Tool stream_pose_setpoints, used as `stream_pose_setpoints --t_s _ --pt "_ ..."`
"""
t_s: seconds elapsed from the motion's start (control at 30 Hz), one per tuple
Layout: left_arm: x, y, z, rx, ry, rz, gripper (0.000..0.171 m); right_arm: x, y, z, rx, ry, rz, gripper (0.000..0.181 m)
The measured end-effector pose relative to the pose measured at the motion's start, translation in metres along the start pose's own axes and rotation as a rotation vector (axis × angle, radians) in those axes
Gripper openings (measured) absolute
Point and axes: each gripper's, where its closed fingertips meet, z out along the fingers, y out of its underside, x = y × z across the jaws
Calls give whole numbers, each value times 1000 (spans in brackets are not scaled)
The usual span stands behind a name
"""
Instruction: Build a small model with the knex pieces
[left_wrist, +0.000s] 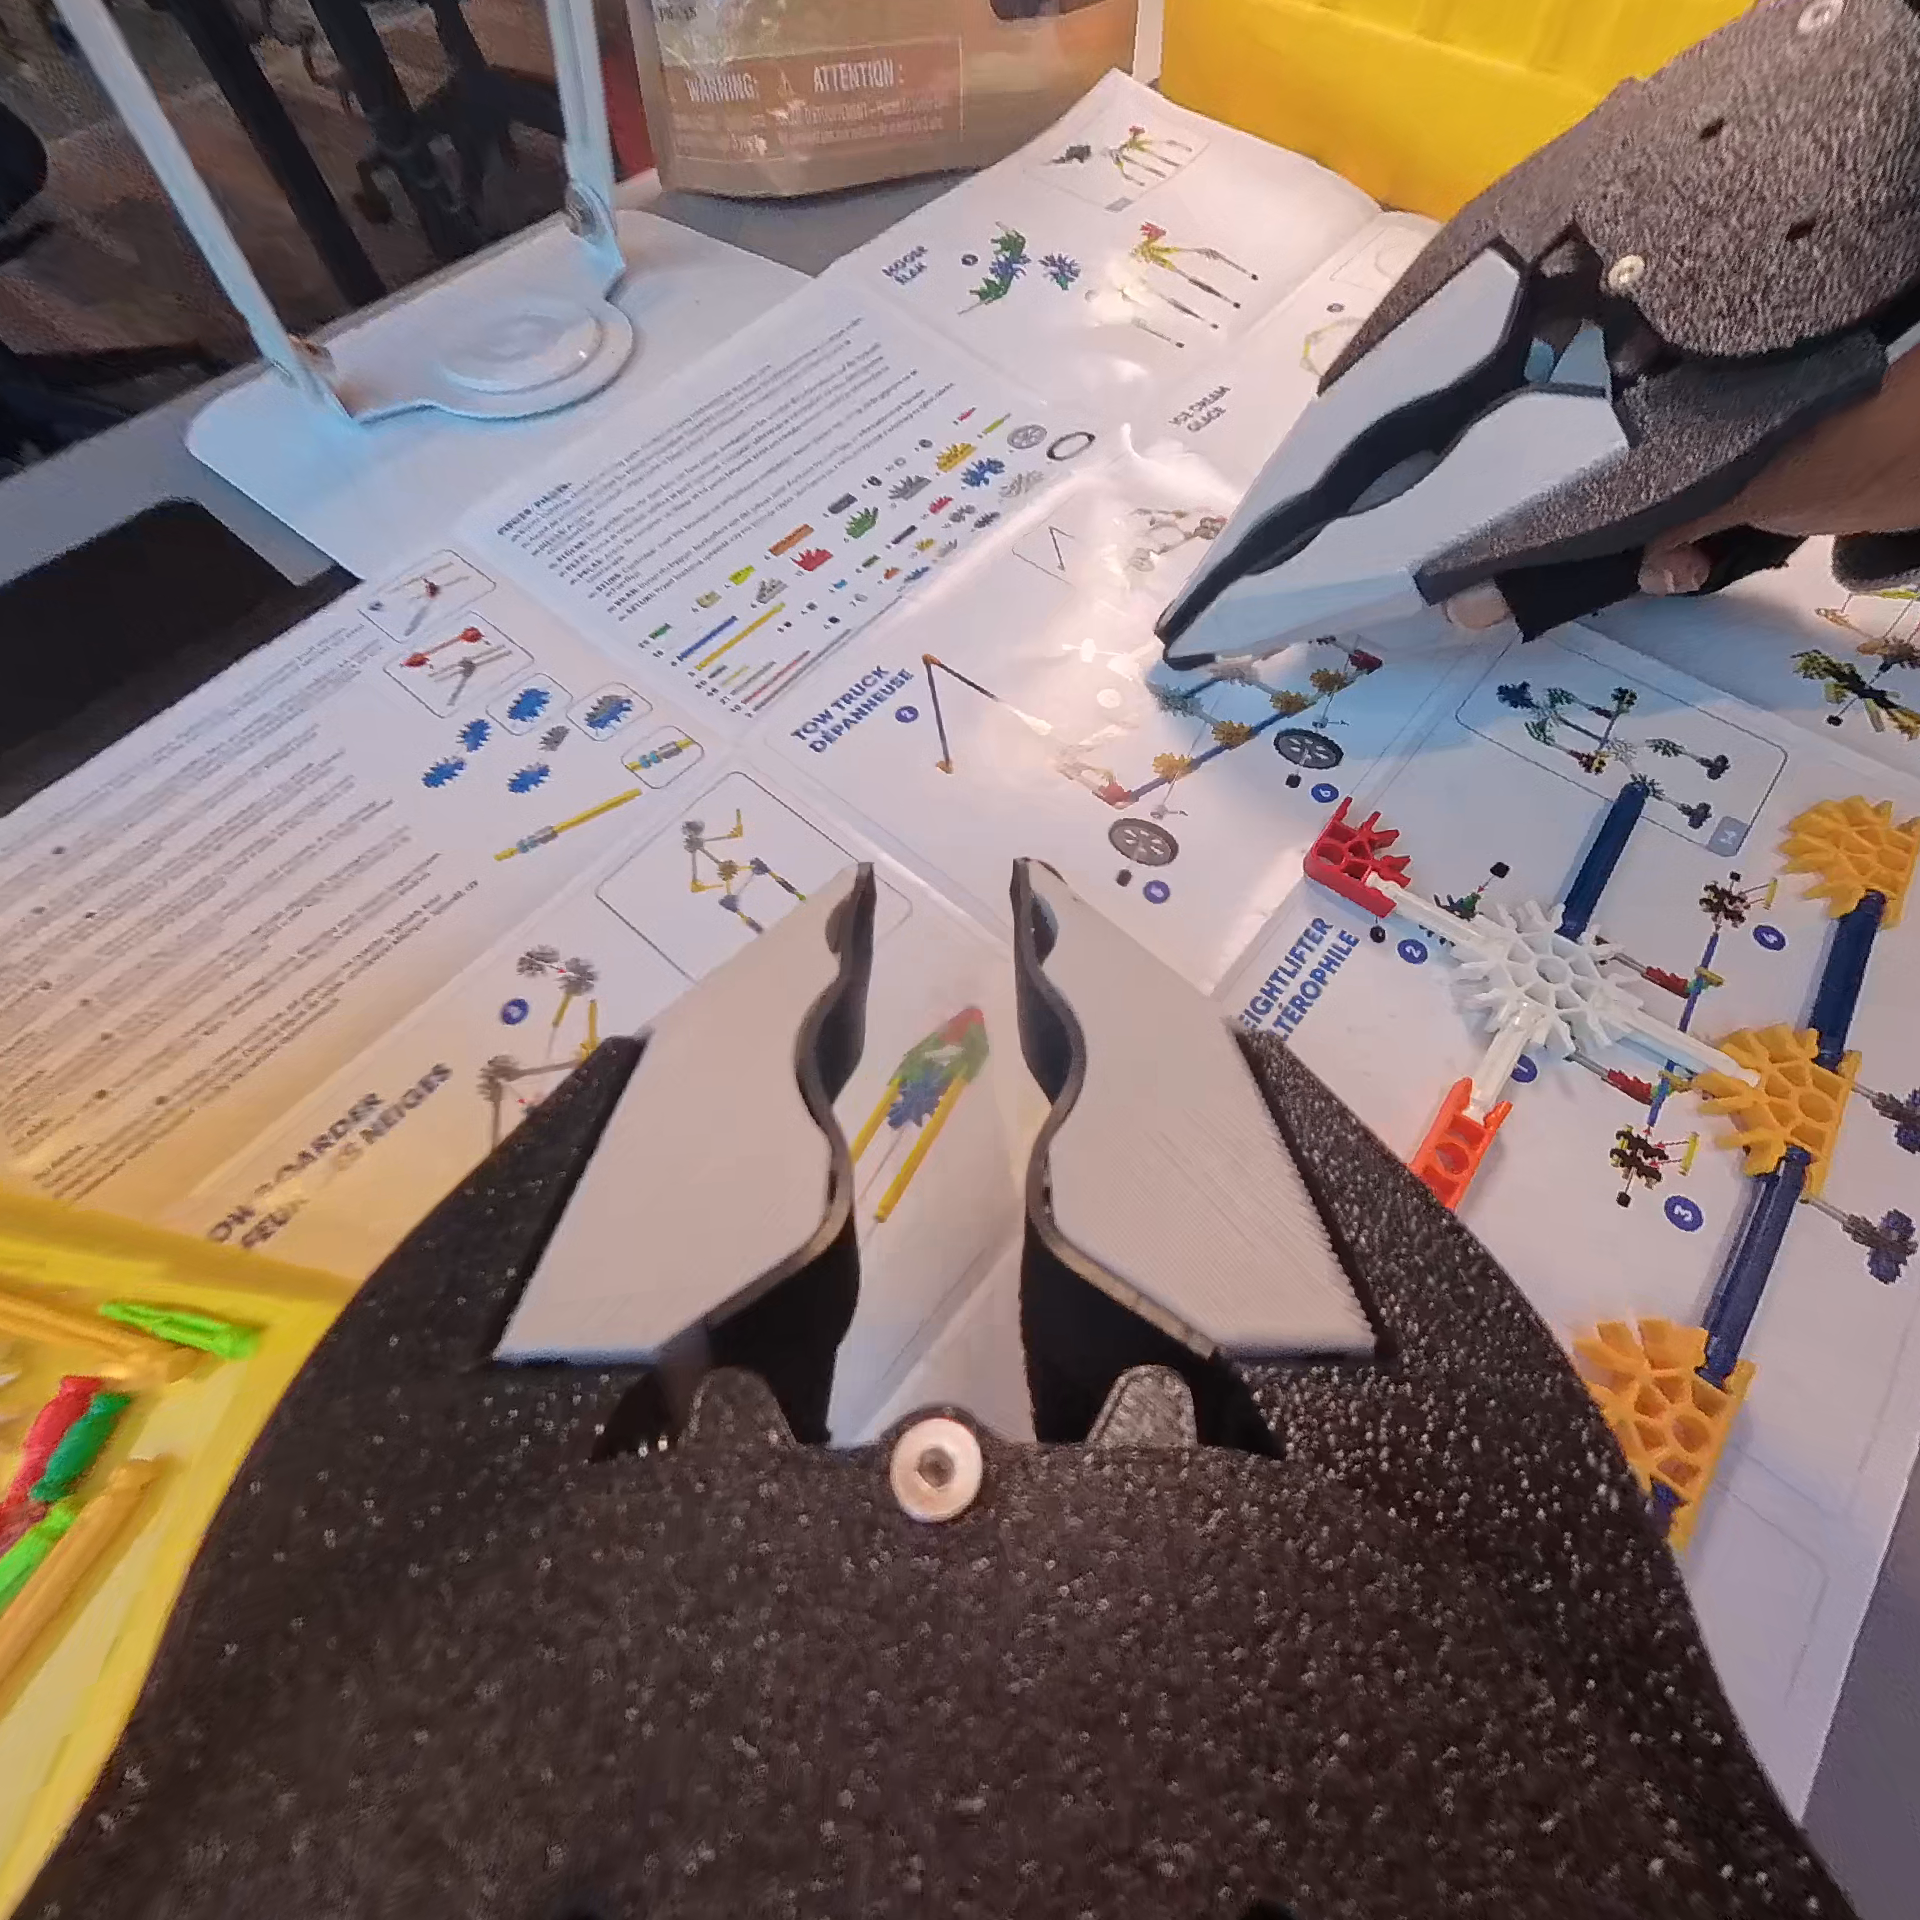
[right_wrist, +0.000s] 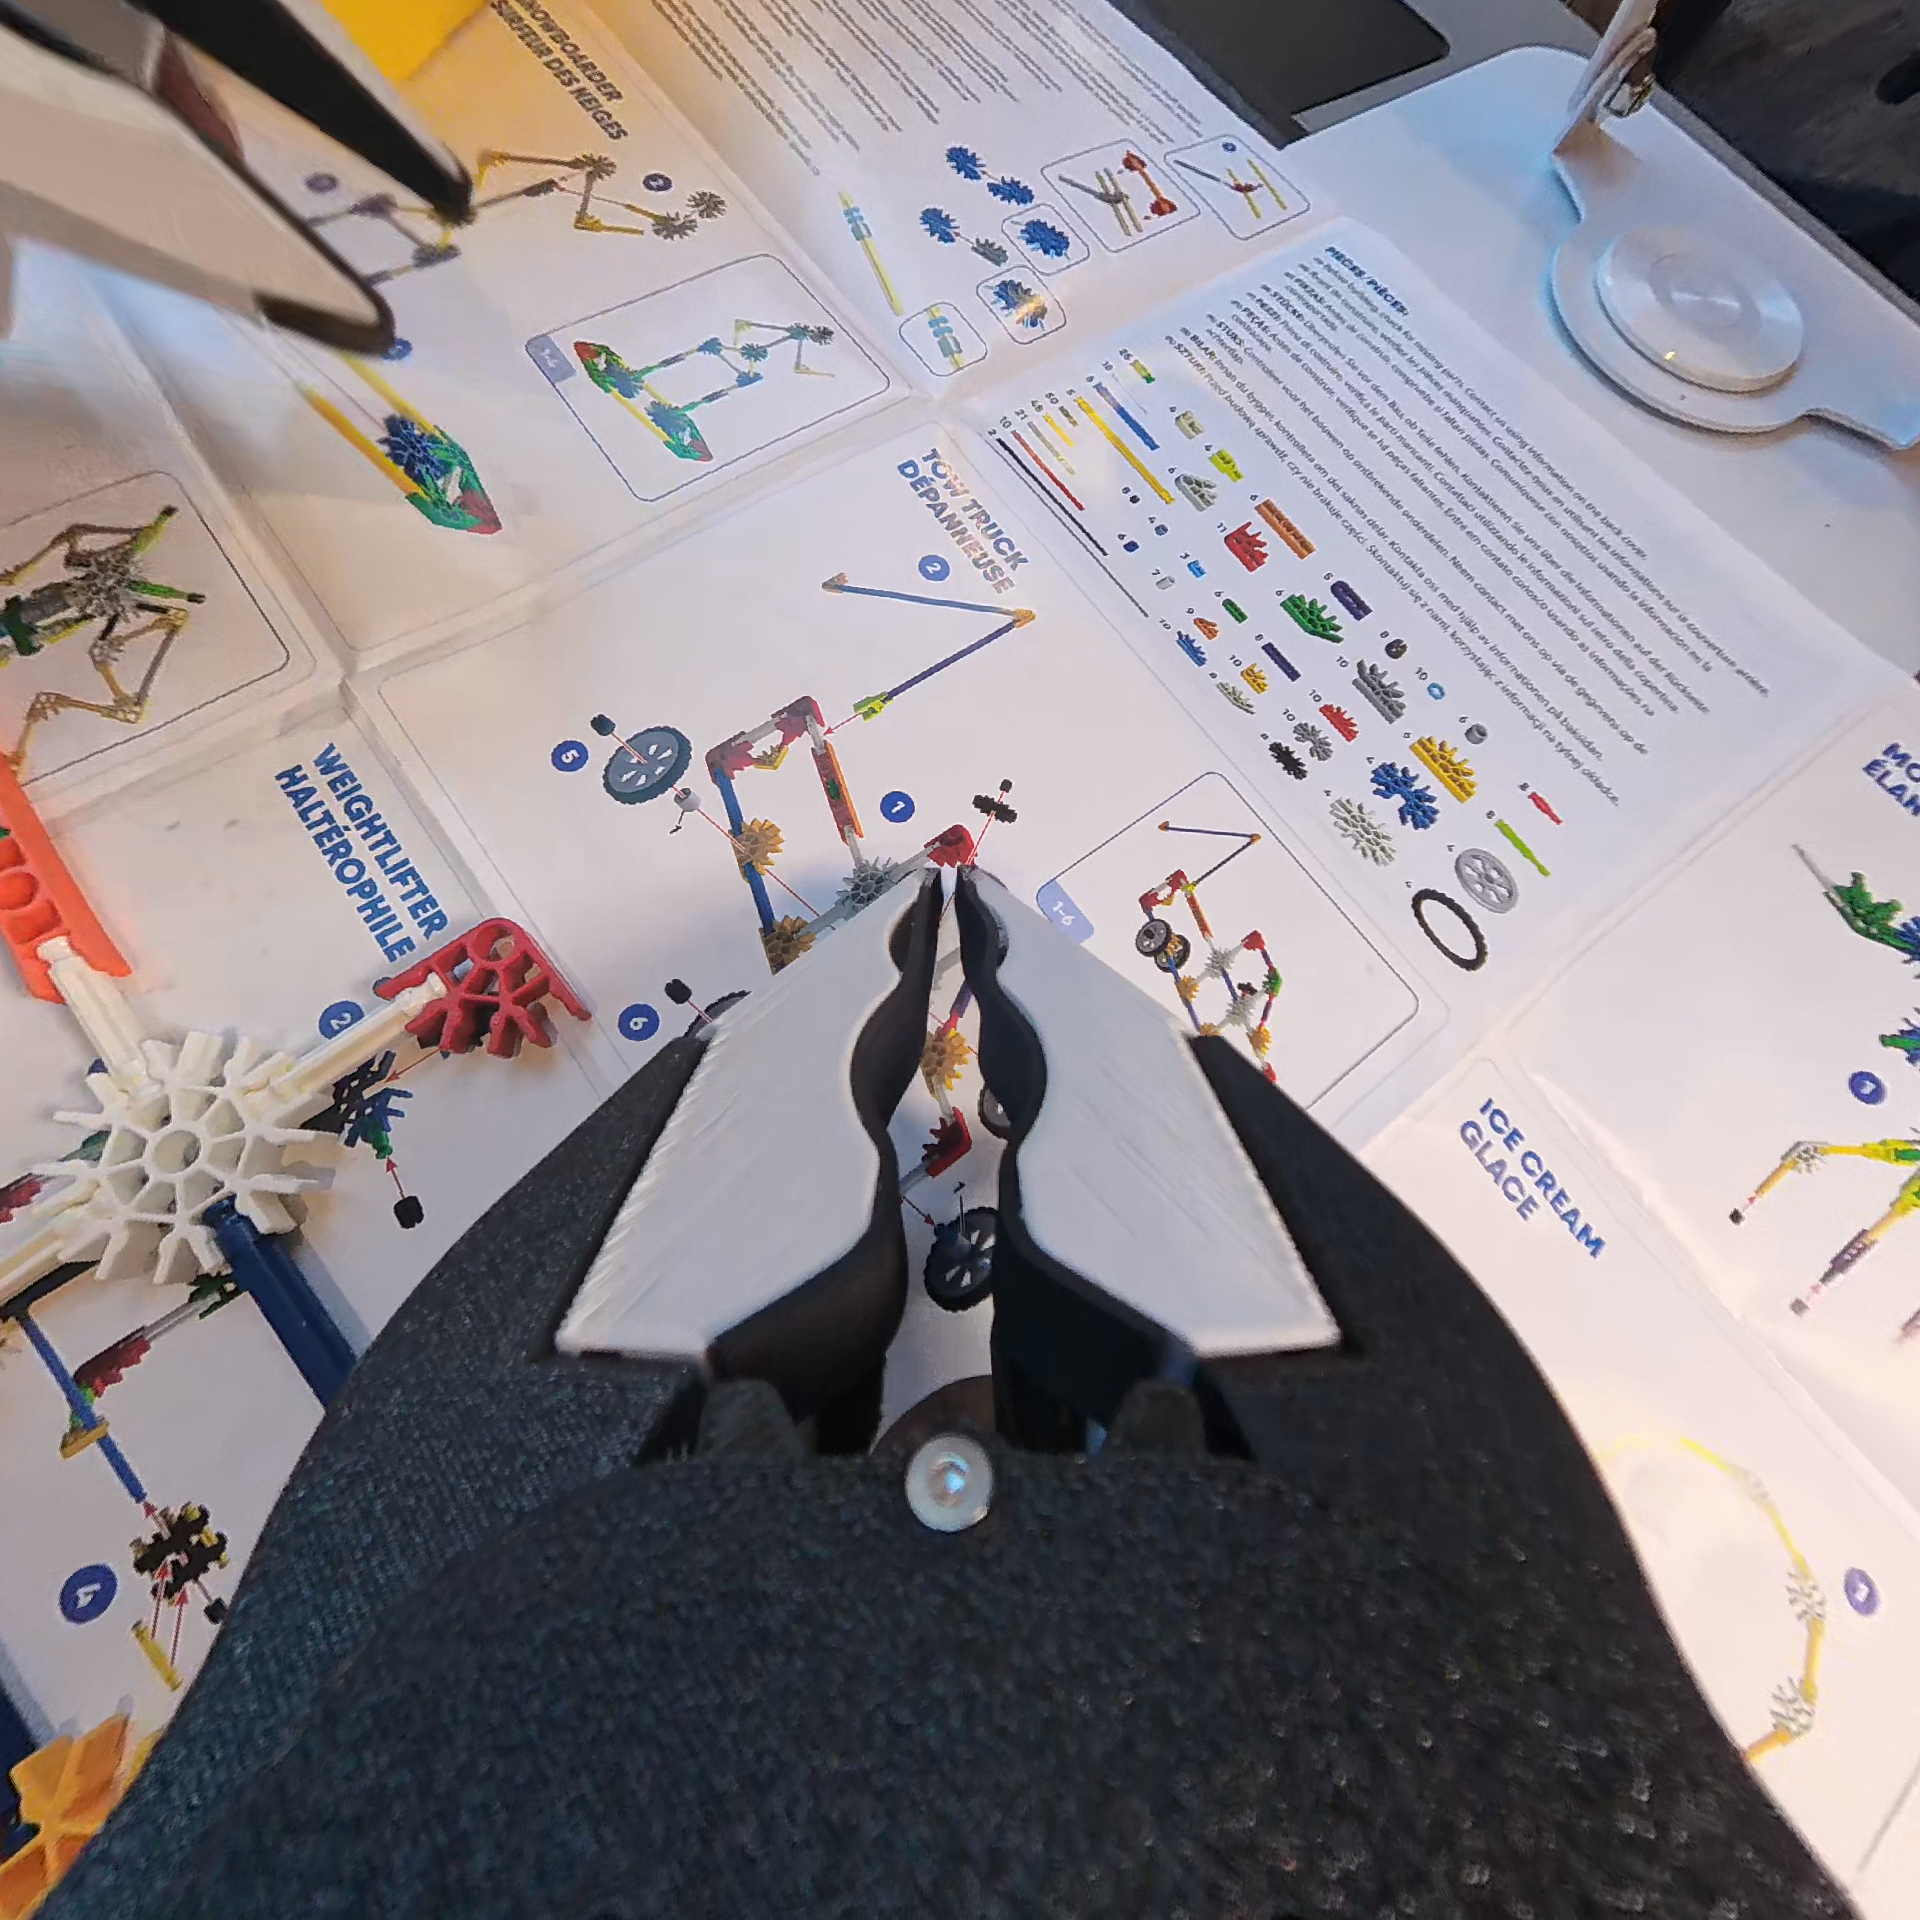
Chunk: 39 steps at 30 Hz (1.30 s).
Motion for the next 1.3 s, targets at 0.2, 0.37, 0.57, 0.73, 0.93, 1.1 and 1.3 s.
stream_pose_setpoints --t_s 0.2,0.37,0.57,0.73,0.93,1.1,1.3 --pt "-124 -45 -83 55 -419 70 17 0 -9 -20 69 7 46 5" --pt "-199 -12 -121 -231 -440 -39 20 3 -25 -56 164 43 56 5" --pt "-190 64 -98 -623 -128 37 13 -7 -6 -88 220 58 90 5" --pt "-193 87 -90 -755 -95 81 14 -4 21 -95 202 69 164 5" --pt "-187 102 -83 -867 -36 167 13 -1 22 -96 213 61 184 5" --pt "-185 106 -84 -890 -2 173 9 -3 25 -94 198 56 176 5" --pt "-184 108 -87 -929 46 210 6 -5 29 -90 178 46 174 5"
